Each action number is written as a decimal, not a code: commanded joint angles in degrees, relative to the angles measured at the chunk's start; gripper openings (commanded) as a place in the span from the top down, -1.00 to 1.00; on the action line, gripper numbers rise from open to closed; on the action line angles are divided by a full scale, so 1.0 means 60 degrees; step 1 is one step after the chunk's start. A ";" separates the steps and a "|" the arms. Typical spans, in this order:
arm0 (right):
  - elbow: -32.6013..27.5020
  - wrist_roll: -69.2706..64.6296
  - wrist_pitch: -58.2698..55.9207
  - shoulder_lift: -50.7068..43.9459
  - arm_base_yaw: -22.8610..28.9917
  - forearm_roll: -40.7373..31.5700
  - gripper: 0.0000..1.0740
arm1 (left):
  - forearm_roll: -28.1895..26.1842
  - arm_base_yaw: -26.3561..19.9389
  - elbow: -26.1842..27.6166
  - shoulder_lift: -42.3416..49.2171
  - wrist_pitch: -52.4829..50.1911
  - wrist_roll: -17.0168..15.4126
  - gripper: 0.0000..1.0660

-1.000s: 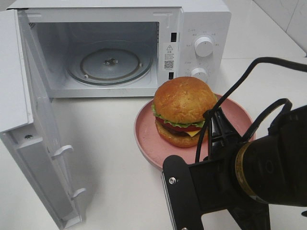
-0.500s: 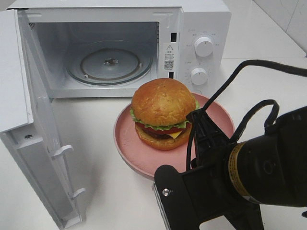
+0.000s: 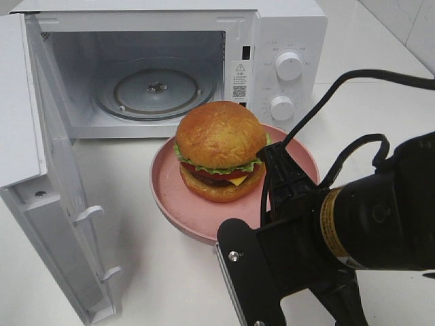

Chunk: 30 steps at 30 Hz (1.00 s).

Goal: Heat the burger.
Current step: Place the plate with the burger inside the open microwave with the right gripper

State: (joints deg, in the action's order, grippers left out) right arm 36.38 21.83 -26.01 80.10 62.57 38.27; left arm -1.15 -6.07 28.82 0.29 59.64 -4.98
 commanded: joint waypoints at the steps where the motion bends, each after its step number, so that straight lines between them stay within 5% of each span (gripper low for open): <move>1: 0.0038 0.0267 0.0554 -0.0095 -0.0153 0.0401 1.00 | -0.0019 0.0076 -0.0019 0.0172 -0.0057 -0.0048 -0.83; 10: 0.0095 0.1022 0.0745 -0.0095 -0.0229 0.0363 1.00 | -0.0019 0.0076 -0.0019 0.0172 -0.0057 -0.0048 -0.83; 30: 0.2340 0.0936 0.0945 0.1939 -0.1012 0.0296 1.00 | -0.0019 0.0076 -0.0019 0.0172 -0.0057 -0.0048 -0.83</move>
State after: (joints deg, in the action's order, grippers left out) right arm 47.96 27.16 -23.55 91.04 56.84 38.33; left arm -1.15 -6.07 28.82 0.29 59.64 -4.98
